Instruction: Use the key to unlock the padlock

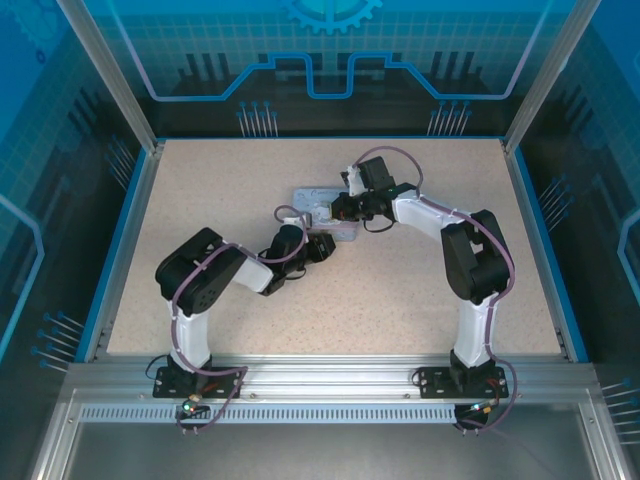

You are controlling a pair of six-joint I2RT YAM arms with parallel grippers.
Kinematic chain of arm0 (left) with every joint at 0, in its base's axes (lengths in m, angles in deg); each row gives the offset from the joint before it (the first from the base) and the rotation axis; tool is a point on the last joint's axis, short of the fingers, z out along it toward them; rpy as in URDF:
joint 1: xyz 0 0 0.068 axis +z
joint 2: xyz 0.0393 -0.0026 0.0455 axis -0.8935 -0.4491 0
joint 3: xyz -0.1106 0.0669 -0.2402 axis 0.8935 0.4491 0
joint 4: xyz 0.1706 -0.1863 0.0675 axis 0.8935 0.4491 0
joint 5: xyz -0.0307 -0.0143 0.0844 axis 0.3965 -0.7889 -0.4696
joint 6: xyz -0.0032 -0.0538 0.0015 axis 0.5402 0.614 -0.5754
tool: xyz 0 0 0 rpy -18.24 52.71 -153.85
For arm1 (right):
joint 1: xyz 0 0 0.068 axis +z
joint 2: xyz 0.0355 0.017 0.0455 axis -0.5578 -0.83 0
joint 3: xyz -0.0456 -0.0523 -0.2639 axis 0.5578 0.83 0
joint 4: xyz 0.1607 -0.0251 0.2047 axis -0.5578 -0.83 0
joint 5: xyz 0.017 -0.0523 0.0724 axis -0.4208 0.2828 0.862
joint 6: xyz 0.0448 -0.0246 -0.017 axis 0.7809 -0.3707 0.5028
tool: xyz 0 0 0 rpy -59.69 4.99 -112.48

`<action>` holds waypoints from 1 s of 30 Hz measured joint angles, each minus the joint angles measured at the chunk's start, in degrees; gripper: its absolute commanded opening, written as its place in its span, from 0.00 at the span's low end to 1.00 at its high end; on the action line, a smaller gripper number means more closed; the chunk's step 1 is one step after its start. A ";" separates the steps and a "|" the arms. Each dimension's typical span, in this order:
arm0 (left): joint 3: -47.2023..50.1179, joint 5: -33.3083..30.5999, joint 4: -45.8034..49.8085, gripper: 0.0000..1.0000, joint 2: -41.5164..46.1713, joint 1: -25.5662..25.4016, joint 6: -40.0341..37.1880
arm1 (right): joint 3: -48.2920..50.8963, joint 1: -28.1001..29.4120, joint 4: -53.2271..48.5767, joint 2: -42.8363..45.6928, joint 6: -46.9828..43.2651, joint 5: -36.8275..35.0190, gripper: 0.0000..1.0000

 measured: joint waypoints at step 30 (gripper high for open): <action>0.66 17.27 -0.85 0.00 5.73 7.96 11.02 | 17.81 -8.96 -2.97 25.70 -16.39 22.95 0.00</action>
